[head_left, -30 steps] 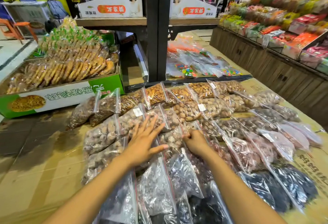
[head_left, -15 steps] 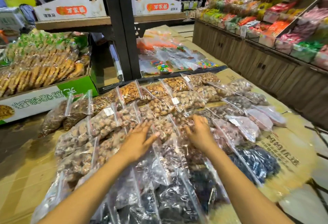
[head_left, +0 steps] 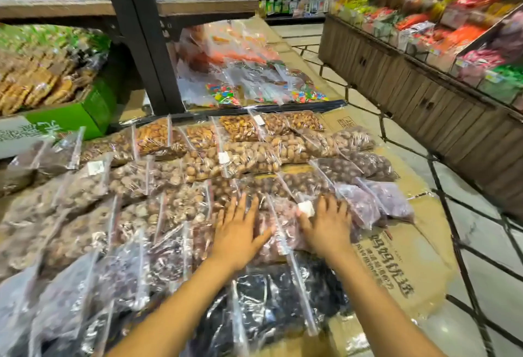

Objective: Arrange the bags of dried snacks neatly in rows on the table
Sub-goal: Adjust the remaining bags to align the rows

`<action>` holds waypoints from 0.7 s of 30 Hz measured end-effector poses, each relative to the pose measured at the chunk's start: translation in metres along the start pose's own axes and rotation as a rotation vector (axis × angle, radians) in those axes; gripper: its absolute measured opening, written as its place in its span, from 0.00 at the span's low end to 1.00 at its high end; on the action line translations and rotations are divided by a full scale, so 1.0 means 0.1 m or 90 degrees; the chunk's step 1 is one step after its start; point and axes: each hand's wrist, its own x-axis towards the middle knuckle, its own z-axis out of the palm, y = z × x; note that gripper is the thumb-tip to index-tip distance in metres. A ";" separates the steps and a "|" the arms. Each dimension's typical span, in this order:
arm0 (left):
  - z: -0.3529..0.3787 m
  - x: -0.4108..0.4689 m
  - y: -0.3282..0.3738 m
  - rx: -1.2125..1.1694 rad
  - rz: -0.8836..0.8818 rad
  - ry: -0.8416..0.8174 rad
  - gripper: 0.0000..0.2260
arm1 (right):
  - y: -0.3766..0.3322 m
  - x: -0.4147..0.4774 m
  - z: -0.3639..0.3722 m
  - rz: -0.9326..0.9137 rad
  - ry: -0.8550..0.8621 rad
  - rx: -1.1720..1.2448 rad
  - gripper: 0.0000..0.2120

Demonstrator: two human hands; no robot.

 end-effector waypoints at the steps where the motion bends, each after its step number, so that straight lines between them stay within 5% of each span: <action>1: 0.11 0.00 0.03 0.020 -0.012 0.003 0.35 | 0.05 -0.01 0.06 -0.022 0.007 -0.010 0.38; 9: 0.29 -0.01 0.03 0.045 -0.046 0.040 0.36 | 0.13 0.00 0.09 -0.068 0.006 -0.025 0.32; 16: 0.18 -0.30 0.10 -0.057 -0.072 0.017 0.35 | 0.14 -0.09 -0.02 -0.061 -0.043 0.107 0.30; 21: -0.02 -0.90 0.01 -0.062 -0.106 0.135 0.35 | -0.07 -0.54 -0.07 -0.084 -0.023 0.135 0.26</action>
